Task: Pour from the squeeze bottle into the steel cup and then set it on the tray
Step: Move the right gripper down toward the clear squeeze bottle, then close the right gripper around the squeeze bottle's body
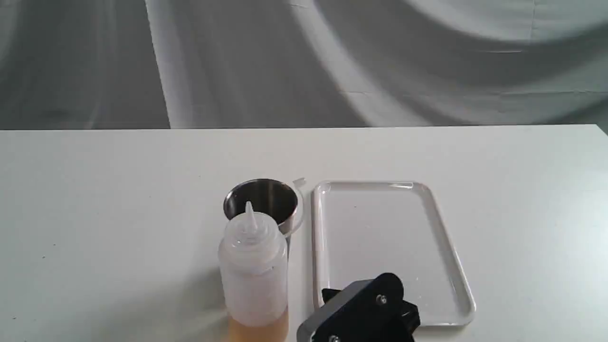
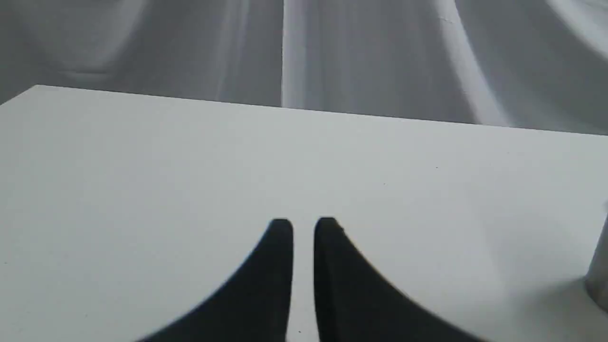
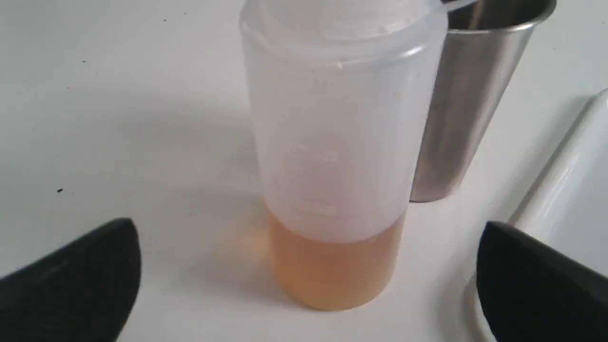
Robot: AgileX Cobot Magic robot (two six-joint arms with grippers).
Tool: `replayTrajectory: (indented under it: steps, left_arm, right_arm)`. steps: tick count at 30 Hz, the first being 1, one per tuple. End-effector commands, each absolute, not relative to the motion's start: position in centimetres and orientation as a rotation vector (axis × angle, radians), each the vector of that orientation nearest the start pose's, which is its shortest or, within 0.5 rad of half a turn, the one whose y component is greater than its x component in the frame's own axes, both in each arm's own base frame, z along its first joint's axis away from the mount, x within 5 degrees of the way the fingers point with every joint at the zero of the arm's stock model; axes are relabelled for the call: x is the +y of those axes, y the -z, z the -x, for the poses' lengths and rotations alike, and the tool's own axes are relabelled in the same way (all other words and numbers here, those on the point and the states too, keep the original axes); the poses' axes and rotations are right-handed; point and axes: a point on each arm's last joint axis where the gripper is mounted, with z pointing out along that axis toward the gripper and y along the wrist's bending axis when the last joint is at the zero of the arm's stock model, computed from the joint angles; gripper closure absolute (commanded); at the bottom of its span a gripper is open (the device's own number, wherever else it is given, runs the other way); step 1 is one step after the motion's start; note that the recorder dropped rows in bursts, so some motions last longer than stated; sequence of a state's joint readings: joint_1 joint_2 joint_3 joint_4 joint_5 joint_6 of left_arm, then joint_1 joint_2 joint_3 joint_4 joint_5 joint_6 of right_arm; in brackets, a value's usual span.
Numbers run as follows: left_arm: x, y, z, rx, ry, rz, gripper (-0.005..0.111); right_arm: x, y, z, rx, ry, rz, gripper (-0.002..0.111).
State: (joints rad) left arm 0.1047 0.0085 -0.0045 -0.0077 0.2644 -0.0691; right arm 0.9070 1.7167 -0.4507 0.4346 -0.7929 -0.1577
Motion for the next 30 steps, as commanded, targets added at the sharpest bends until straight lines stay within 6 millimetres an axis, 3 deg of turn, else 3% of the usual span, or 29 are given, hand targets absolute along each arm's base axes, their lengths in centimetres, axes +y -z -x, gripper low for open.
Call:
replayTrajectory:
  steps: [1, 6, 11, 15, 22, 30]
  left_arm:
    - [0.5, -18.8, -5.6, 1.753, -0.010, 0.159, 0.098]
    - [0.5, -18.8, -5.6, 1.753, -0.010, 0.159, 0.098]
    - [0.5, -18.8, -5.6, 1.753, -0.010, 0.159, 0.098]
    - [0.5, -18.8, -5.6, 1.753, -0.010, 0.159, 0.098]
    - [0.5, -18.8, -5.6, 1.753, -0.010, 0.159, 0.098]
    - [0.5, -18.8, -5.6, 1.753, -0.010, 0.159, 0.098]
  right_arm:
    - [19.8, -13.9, -19.2, 1.906, -0.379, 0.525, 0.014]
    - [20.5, -13.6, -19.7, 1.894, -0.358, 0.554, 0.014]
    - [21.7, -12.1, -20.7, 1.918, -0.335, 0.568, 0.014]
    - [21.6, -11.0, -21.4, 1.953, -0.289, 0.470, 0.014]
    - [21.5, -11.5, -21.7, 1.910, -0.298, 0.411, 0.014]
    - [22.0, -11.6, -21.5, 1.878, -0.327, 0.491, 0.014]
